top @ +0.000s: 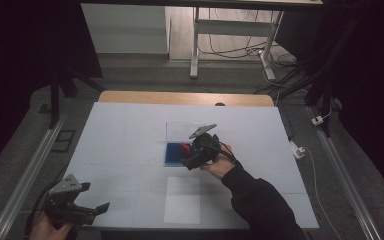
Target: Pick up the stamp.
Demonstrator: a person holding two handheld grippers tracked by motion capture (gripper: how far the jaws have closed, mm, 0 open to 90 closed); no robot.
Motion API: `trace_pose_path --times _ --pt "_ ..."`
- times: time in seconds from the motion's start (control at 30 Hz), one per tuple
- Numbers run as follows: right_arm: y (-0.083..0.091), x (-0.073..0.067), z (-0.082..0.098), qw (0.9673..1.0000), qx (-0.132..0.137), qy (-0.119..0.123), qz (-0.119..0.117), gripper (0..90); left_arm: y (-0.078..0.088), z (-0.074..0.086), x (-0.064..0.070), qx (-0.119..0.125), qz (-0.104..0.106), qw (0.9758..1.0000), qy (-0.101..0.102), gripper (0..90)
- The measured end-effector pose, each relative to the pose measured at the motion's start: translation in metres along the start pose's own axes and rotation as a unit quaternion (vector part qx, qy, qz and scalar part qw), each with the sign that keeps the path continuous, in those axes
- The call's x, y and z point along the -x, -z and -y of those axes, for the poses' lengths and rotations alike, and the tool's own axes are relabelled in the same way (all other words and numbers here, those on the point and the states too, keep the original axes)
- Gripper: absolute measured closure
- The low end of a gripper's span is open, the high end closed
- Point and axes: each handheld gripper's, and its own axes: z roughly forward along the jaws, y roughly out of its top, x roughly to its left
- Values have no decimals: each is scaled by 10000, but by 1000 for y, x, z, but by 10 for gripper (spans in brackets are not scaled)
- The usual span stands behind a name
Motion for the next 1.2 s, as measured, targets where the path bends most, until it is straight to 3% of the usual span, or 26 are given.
trace_pose_path --times 0.27,0.57,0.7,0.87,0.9,1.2 --pt "-20 3 -5 9997 -154 138 123 0 0 1 0 -4 1 10000 -2 22" --pt "-34 7 -10 9996 -182 92 185 0 0 1 1 -22 -19 10000 -12 24" --pt "-38 11 -11 9994 -246 122 200 88 0 1 1 -37 -40 10000 -29 27" --pt "-38 13 -15 9995 -205 153 181 296 0 0 1 -50 -43 10000 -40 29" --pt "-38 13 -15 9995 -205 153 181 296 0 0 1 -50 -43 10000 -40 29" --pt "-39 16 -18 9997 -242 95 -38 575 0 1 2 -53 -42 10000 -49 31"
